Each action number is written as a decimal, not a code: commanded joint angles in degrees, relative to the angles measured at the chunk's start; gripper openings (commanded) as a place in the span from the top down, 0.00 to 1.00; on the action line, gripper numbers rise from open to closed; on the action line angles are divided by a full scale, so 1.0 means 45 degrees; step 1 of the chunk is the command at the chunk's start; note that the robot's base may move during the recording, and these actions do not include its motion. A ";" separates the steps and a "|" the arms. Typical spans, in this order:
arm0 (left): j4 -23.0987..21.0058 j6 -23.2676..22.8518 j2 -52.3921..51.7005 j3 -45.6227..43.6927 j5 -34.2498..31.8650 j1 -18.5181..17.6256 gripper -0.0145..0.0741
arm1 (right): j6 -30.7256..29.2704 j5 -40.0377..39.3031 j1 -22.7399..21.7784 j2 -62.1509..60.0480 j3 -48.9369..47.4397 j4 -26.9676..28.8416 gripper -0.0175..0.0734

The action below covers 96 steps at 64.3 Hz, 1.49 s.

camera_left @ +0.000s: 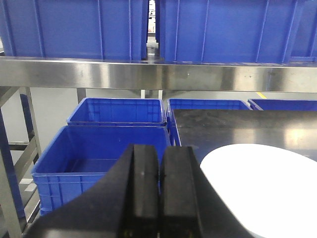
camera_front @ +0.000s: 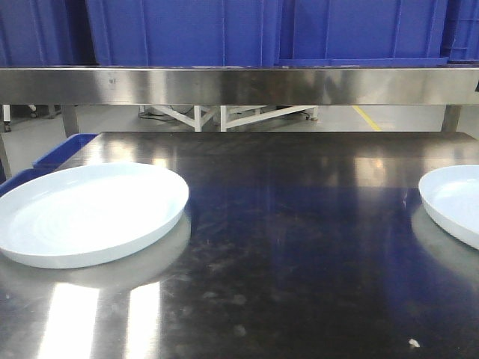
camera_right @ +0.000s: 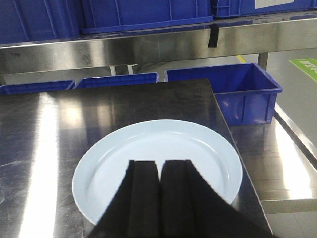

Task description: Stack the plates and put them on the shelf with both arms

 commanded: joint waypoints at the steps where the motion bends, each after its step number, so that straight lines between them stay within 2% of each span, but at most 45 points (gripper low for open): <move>1: -0.0108 -0.0029 -0.0251 0.0013 -0.1123 -0.0080 0.74 | -0.0022 -0.1079 -0.0084 -0.0233 -0.0005 -0.0145 0.73; 35: -0.0108 -0.0029 -0.0251 0.0013 -0.1123 -0.0080 0.74 | -0.0022 -0.1079 -0.0084 -0.0233 -0.0005 -0.0145 0.73; 43: 0.1097 -0.0029 -0.0251 0.0013 -0.1123 -0.0080 0.74 | -0.0022 -0.1079 -0.0084 -0.0233 -0.0005 -0.0145 0.73; 46: 0.0981 -0.0029 -0.0212 -0.0090 -0.1123 -0.0080 0.74 | -0.0022 -0.1079 -0.0084 -0.0233 -0.0005 -0.0145 0.73; 50: 0.0349 -0.0029 -0.0058 -0.0378 -0.1123 -0.0080 0.74 | -0.0022 -0.1079 -0.0084 -0.0233 -0.0005 -0.0145 0.73; 53: -0.0084 -0.0029 0.0362 -0.1031 -0.0940 -0.0080 0.74 | -0.0022 -0.1079 -0.0084 -0.0233 -0.0005 -0.0145 0.73; 59: -0.0119 -0.0029 0.1451 -0.2660 0.0254 -0.0080 0.74 | -0.0022 -0.1079 -0.0084 -0.0233 -0.0005 -0.0145 0.73; 71: 0.0036 -0.0029 0.5685 -0.7750 0.4126 -0.0080 0.74 | -0.0022 -0.1079 -0.0084 -0.0233 -0.0005 -0.0145 0.73; 77: 0.0187 -0.0009 0.7677 -0.9700 0.5529 -0.0080 0.74 | -0.0022 -0.1079 -0.0084 -0.0233 -0.0005 -0.0145 0.73; 85: 0.0231 0.0112 0.9588 -1.1013 0.6205 -0.0080 0.74 | -0.0022 -0.1079 -0.0084 -0.0233 -0.0005 -0.0145 0.73; 96: -0.0145 0.0112 1.0325 -1.1064 0.6070 -0.0080 0.74 | -0.0022 -0.1079 -0.0084 -0.0233 -0.0005 -0.0145 0.73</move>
